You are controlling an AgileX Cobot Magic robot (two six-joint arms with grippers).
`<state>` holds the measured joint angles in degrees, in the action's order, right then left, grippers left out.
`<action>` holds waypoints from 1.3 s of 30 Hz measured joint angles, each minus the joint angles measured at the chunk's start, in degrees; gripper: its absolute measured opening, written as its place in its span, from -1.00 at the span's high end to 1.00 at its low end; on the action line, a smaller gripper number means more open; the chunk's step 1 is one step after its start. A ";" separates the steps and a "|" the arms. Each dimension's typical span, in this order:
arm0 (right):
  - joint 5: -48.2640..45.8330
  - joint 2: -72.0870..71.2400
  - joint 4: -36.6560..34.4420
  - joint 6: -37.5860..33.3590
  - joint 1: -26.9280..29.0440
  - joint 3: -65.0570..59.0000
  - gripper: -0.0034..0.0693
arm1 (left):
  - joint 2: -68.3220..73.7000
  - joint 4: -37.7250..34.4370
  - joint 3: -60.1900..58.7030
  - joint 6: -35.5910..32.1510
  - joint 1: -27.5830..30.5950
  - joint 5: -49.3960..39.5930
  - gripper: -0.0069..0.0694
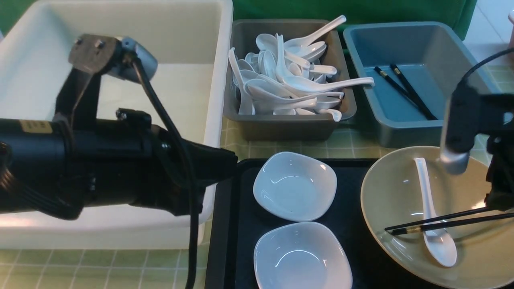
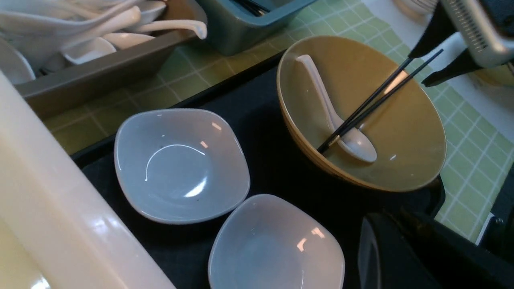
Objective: On green table put chopsticks spoon bowls plates into blue grey white boxes.
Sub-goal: 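Move the grippers toward the tableware on the black tray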
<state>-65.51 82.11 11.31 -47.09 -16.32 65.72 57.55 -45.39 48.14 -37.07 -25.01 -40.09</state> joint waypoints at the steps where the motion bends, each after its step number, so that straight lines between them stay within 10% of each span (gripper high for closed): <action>1: 0.06 0.97 0.72 -0.79 -0.16 0.00 -0.06 | 0.00 0.06 0.00 -0.21 0.00 -0.27 0.82; 19: 5.03 17.50 4.92 -5.14 -0.29 0.17 -0.39 | 0.00 1.55 0.00 -1.02 0.00 -0.83 0.82; 23: 5.50 18.24 4.96 -4.42 -0.29 0.24 -0.19 | 0.00 1.55 0.00 -1.02 0.00 -0.83 0.82; 29: 5.49 18.24 5.04 -4.11 -0.29 0.45 0.71 | 0.00 1.55 0.00 -0.90 0.00 -0.83 0.82; 39: 2.51 12.23 0.36 -6.89 -0.29 0.84 0.75 | 0.00 1.32 0.00 -0.87 0.00 -0.62 0.82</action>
<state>-63.00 94.33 11.67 -53.98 -16.61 66.57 57.56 -44.07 48.14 -37.94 -25.01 -40.71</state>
